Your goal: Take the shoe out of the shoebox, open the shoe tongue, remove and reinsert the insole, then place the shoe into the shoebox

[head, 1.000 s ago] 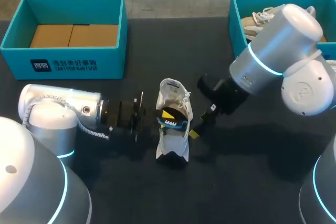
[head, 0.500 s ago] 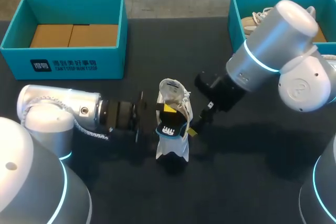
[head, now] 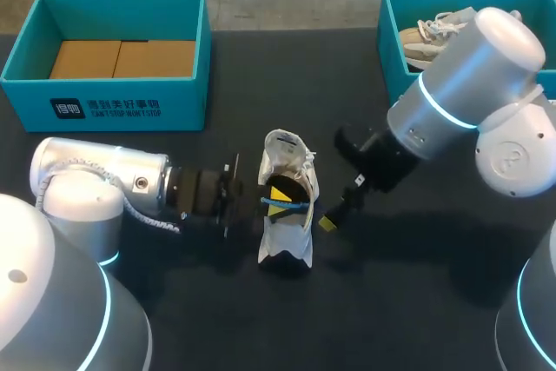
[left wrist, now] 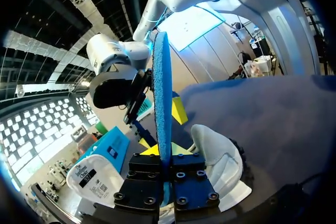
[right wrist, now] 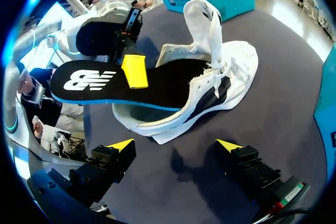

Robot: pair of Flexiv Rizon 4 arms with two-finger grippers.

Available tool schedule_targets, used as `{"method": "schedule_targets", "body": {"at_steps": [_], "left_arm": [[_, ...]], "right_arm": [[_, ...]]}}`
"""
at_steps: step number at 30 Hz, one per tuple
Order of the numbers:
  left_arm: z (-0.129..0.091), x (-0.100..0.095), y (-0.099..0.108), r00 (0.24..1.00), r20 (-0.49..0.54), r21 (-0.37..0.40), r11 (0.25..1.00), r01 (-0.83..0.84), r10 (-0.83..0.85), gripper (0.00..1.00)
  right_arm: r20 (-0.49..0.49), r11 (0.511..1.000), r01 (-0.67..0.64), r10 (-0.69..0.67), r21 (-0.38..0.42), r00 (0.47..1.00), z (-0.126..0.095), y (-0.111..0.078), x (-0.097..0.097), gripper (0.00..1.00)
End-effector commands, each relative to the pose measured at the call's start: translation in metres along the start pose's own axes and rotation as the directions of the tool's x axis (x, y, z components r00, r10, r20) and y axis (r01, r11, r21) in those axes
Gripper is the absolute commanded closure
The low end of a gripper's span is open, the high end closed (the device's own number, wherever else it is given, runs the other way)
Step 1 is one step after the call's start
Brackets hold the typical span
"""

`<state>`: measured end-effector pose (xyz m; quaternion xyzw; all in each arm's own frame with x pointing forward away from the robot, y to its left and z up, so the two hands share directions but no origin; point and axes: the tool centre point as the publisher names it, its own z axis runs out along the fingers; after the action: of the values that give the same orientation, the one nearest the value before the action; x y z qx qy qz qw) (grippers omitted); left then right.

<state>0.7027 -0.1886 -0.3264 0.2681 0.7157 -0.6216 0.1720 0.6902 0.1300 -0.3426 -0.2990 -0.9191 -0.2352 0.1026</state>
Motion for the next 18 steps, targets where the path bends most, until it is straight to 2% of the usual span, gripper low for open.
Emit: {"method": "schedule_targets", "body": {"at_steps": [1,7,13,14,15,16,17,18], "left_arm": [[0.007,-0.002,0.012,1.0,-0.007,-0.005,1.0,0.006,-0.006,1.0],[0.011,-0.002,0.024,1.0,-0.008,-0.028,1.0,0.012,-0.012,1.0],[0.012,-0.003,0.026,1.0,-0.009,-0.043,0.999,0.013,-0.013,1.0],[0.011,-0.004,0.023,1.0,-0.005,-0.041,0.999,0.012,-0.012,0.85],[0.01,-0.005,0.021,1.0,0.003,-0.037,0.999,0.011,-0.011,0.61],[0.009,-0.006,0.019,1.0,0.006,-0.036,0.999,0.009,-0.009,0.3],[0.007,-0.006,0.017,1.0,0.008,-0.034,0.999,0.006,-0.006,0.16],[0.006,-0.007,0.014,1.0,0.014,-0.027,1.0,0.003,-0.002,0.15]], "right_arm": [[0.005,1.0,0.002,-0.002,-0.003,1.0,-0.006,-0.003,0.003,0.0],[0.004,1.0,0.008,-0.008,0.002,1.0,-0.006,-0.004,0.005,0.0],[0.001,1.0,0.008,-0.008,0.008,1.0,-0.005,-0.006,0.005,0.0],[0.001,1.0,0.008,-0.008,0.009,1.0,-0.004,-0.006,0.004,0.0],[0.0,1.0,0.007,-0.007,0.009,1.0,-0.004,-0.006,0.004,0.0],[0.0,1.0,0.006,-0.006,0.01,1.0,-0.004,-0.006,0.004,0.0],[-0.001,1.0,0.006,-0.006,0.01,1.0,-0.004,-0.006,0.004,0.0],[-0.002,1.0,0.005,-0.005,0.011,1.0,-0.004,-0.006,0.004,0.0]]}}
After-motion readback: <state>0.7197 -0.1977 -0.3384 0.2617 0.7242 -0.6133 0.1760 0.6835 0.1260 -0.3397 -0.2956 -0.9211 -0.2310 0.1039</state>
